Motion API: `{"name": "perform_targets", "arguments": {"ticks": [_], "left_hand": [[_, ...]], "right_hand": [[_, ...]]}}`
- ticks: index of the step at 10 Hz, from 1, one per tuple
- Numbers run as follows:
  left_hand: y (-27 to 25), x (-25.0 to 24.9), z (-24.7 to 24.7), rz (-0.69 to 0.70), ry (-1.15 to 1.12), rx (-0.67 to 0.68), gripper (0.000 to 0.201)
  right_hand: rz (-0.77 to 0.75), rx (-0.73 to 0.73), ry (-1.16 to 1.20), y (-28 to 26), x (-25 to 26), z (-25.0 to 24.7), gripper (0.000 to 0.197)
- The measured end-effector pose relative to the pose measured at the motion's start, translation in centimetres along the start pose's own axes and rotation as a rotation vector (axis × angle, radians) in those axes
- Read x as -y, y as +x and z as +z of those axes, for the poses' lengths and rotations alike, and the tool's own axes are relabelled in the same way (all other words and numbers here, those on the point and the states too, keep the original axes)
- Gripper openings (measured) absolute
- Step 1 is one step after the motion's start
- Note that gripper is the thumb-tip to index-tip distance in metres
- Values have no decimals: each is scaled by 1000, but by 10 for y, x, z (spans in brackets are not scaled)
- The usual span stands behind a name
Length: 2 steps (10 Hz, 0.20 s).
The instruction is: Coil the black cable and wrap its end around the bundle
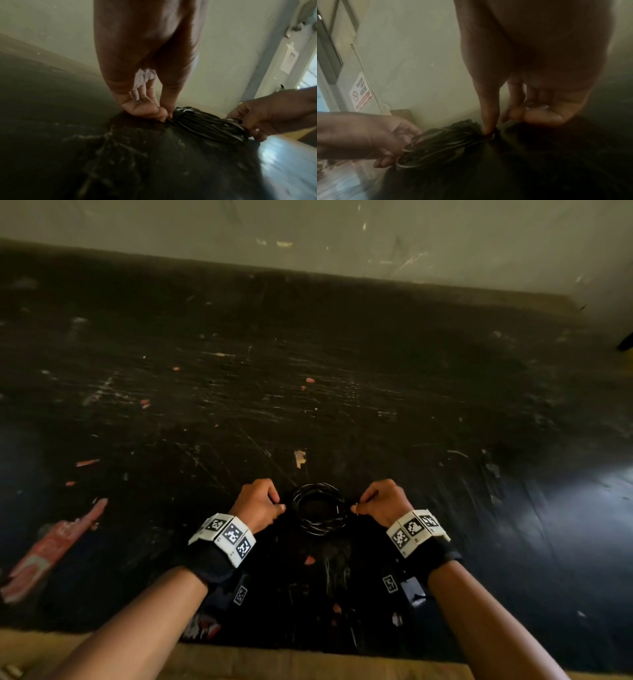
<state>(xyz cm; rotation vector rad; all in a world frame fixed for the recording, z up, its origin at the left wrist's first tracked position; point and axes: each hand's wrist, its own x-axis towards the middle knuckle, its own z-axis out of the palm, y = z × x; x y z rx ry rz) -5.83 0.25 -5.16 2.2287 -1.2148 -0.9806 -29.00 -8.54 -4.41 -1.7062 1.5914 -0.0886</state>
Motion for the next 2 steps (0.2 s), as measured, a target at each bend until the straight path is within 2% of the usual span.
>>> {"name": "perform_targets", "arguments": {"ticks": [1,2], "left_hand": [[-3,2,-1,45,18,-14,23],[-8,17,-5,82,-65,-86,15]], "right_hand": [[-35,-13,3,-2,-1,2,15],[-46,18,130,-17,-9,1,26]]}}
